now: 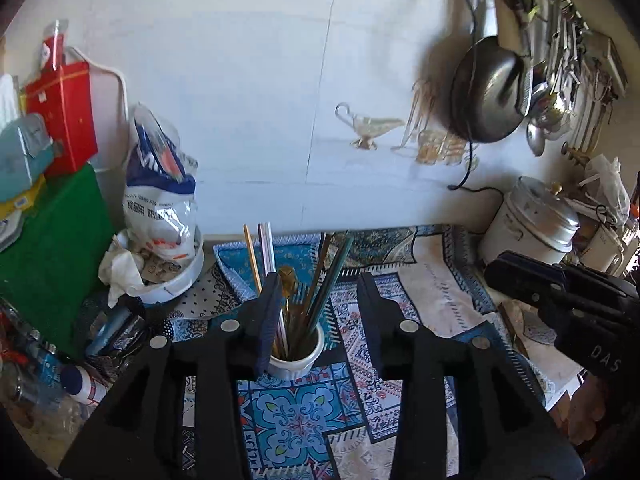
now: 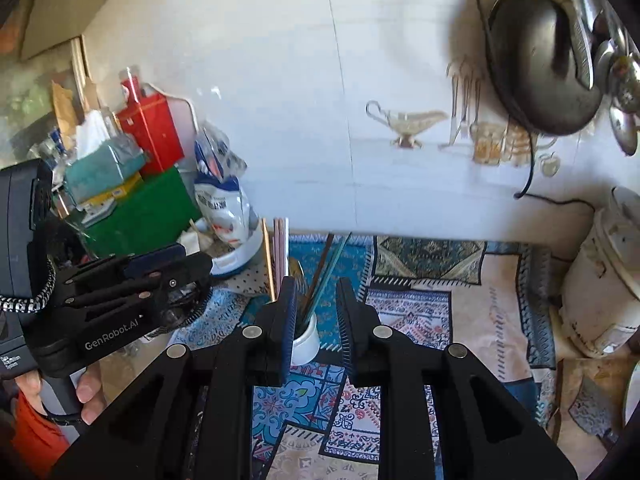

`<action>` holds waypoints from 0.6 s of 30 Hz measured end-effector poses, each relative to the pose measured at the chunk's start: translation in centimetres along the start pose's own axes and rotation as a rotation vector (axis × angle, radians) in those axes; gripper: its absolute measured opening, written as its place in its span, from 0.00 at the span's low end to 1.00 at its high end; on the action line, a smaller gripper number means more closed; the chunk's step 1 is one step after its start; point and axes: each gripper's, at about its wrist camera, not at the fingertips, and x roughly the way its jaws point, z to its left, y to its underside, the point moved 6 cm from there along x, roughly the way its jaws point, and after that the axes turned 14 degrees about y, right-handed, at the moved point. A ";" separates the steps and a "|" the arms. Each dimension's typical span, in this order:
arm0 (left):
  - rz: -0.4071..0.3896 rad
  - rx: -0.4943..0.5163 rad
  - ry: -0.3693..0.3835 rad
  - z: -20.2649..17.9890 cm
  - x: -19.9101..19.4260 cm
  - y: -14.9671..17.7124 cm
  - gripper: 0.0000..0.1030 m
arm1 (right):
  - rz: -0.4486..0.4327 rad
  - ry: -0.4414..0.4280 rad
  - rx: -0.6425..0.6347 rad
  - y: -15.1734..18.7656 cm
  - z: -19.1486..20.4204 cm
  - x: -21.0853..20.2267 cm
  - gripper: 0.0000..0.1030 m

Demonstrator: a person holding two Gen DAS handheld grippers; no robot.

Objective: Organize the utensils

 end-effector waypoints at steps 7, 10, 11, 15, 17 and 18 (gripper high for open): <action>-0.235 0.071 -0.056 -8.8 -9.6 -0.2 0.54 | -0.254 0.013 0.007 -0.4 -3.4 -12.6 0.33; -0.306 0.091 -0.087 -11.5 -12.7 0.3 0.61 | -0.324 0.028 0.008 0.4 -4.4 -16.1 0.41; -0.327 0.099 -0.106 -12.5 -13.7 0.7 0.64 | -0.335 0.033 0.006 0.6 -4.6 -16.7 0.43; -0.388 0.119 -0.182 -14.4 -16.6 2.0 0.89 | -0.391 0.060 0.003 1.5 -5.2 -19.3 0.69; -0.408 0.117 -0.204 -15.0 -17.8 2.7 0.93 | -0.411 0.070 0.006 2.0 -5.3 -20.3 0.78; -0.414 0.114 -0.214 -15.2 -18.4 3.1 0.95 | -0.418 0.076 0.007 2.1 -5.3 -20.6 0.83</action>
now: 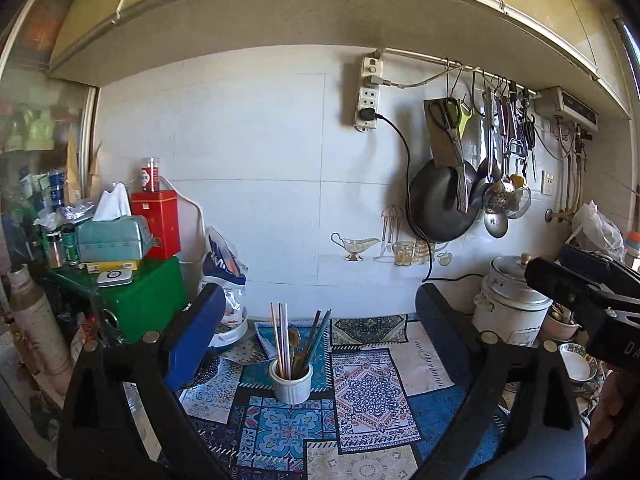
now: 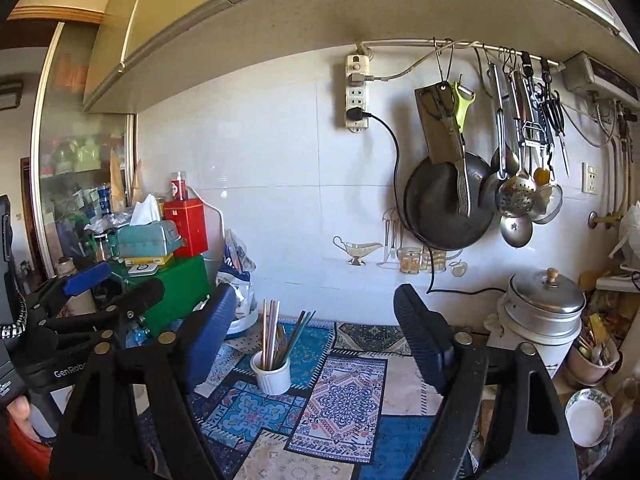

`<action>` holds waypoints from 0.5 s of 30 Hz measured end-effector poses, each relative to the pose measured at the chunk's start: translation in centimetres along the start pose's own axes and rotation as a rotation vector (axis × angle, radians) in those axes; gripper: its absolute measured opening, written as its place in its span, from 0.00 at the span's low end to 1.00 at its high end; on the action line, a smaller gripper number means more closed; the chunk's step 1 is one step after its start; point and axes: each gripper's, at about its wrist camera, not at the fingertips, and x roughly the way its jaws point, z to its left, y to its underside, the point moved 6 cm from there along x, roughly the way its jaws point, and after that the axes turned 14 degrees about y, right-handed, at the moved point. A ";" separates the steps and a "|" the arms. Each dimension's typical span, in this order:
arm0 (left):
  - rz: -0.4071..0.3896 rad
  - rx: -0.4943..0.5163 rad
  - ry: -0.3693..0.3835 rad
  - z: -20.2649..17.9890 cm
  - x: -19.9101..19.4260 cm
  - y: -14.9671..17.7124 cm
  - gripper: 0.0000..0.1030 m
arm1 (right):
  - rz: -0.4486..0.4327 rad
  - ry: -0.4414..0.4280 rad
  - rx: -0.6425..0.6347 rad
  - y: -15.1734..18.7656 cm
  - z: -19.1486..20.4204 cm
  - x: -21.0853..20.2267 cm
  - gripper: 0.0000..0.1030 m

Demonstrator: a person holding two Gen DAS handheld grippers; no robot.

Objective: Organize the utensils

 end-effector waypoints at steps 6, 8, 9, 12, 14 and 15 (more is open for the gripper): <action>-0.019 -0.005 -0.038 -0.4 -2.8 0.3 0.99 | -0.044 0.028 0.004 0.3 -0.3 -2.9 1.00; -0.018 -0.007 -0.050 -0.4 -3.3 0.4 0.99 | -0.051 0.039 0.007 0.4 -0.3 -3.6 1.00; -0.017 -0.009 -0.054 -0.4 -3.7 0.6 0.99 | -0.046 0.039 0.006 0.5 -0.3 -3.6 1.00; -0.017 -0.015 -0.054 -0.5 -4.3 0.8 0.99 | -0.037 0.043 0.008 1.0 -0.2 -4.1 1.00; -0.018 -0.015 -0.057 -0.6 -4.5 0.8 0.99 | -0.034 0.045 0.010 1.2 -0.2 -4.4 1.00; -0.018 -0.014 -0.058 -0.5 -4.6 0.9 0.99 | -0.032 0.047 0.011 1.3 -0.2 -4.6 1.00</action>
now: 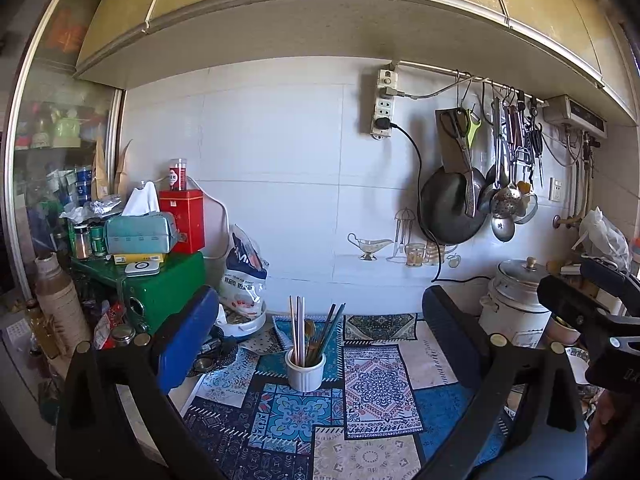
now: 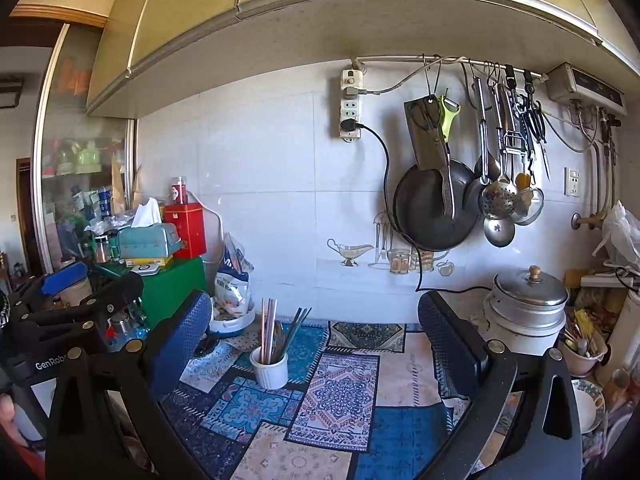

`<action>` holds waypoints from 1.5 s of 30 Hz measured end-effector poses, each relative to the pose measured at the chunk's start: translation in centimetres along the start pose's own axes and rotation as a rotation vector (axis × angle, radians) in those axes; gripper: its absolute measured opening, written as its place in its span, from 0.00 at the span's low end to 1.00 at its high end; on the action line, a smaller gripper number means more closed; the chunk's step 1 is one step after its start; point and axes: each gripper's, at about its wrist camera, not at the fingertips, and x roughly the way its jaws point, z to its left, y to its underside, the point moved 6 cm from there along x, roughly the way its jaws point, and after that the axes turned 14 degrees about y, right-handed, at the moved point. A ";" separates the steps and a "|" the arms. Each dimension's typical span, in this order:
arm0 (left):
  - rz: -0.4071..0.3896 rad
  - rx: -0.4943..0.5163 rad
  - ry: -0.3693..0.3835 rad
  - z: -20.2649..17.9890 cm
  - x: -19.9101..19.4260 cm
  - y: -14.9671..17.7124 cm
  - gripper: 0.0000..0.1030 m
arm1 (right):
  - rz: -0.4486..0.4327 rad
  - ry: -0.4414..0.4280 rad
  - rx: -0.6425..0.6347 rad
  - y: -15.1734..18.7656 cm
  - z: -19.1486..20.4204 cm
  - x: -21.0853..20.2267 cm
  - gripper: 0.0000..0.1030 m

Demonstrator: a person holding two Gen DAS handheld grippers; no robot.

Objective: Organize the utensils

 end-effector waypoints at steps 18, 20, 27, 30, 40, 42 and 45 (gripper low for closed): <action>0.014 -0.001 0.015 0.0 0.4 0.5 0.99 | 0.013 0.005 -0.008 0.0 -0.3 -0.1 1.00; 0.017 -0.003 0.017 0.1 0.6 0.6 0.99 | 0.017 0.000 -0.011 0.1 -0.2 0.1 1.00; 0.020 -0.004 0.018 0.2 0.9 0.6 0.99 | 0.017 -0.001 -0.020 0.1 0.0 0.3 1.00; 0.025 -0.003 0.017 0.2 1.1 0.7 0.99 | 0.024 -0.004 -0.017 0.3 0.1 0.5 1.00; 0.027 -0.005 0.013 0.5 1.5 0.7 0.99 | 0.030 -0.008 -0.021 0.3 0.5 0.9 1.00; 0.027 -0.003 0.013 0.5 1.5 0.7 0.99 | 0.030 -0.010 -0.021 0.3 0.5 1.0 1.00; 0.027 0.001 0.008 0.5 1.6 0.7 0.99 | 0.032 -0.008 -0.023 0.3 0.6 1.1 1.00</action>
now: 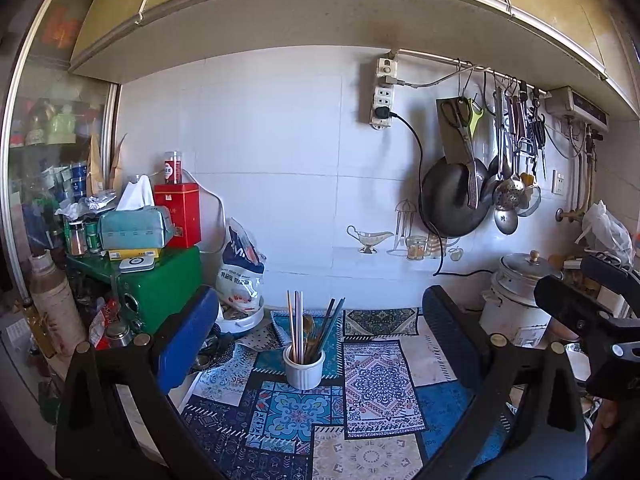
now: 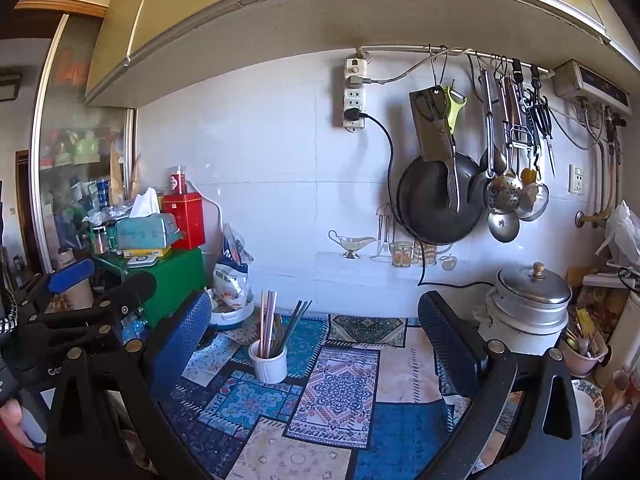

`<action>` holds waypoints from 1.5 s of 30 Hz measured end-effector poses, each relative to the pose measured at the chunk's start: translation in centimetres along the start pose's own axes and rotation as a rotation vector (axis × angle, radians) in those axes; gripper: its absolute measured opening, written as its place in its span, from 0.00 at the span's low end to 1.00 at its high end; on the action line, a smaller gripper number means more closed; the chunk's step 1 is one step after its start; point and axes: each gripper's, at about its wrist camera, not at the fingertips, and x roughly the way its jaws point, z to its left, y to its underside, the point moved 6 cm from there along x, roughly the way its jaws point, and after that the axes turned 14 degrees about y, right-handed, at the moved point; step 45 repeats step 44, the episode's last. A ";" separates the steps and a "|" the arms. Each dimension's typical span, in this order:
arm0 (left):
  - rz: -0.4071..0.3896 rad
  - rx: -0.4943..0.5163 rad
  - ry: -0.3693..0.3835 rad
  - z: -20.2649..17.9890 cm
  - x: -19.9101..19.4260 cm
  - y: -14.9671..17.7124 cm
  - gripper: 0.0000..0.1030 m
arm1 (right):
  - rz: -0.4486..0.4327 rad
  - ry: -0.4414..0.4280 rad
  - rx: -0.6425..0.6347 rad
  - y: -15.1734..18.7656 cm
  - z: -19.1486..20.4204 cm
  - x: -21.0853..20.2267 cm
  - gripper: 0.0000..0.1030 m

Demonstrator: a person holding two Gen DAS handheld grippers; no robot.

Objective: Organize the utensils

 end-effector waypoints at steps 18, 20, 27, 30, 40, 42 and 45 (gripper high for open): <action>0.002 -0.008 -0.001 -0.1 0.6 0.3 0.99 | 0.010 0.006 -0.002 0.2 0.1 0.4 1.00; 0.002 -0.012 -0.001 0.0 0.6 0.3 0.99 | 0.011 0.008 -0.001 0.2 0.0 0.4 1.00; 0.010 -0.033 0.017 0.2 0.7 0.2 0.99 | 0.011 0.013 0.005 0.1 -0.3 0.5 1.00; 0.005 -0.040 0.015 0.3 0.7 0.1 0.99 | 0.012 0.013 0.006 0.2 -0.3 0.5 1.00; 0.006 -0.051 0.042 0.8 1.5 0.0 0.99 | 0.019 0.017 0.014 0.0 -0.2 1.5 1.00; 0.009 -0.045 0.043 1.0 1.9 0.0 0.99 | 0.023 0.019 0.017 0.0 -0.1 1.9 1.00; 0.016 -0.039 0.045 1.3 2.4 0.0 0.99 | 0.027 0.022 0.019 0.0 0.0 2.5 1.00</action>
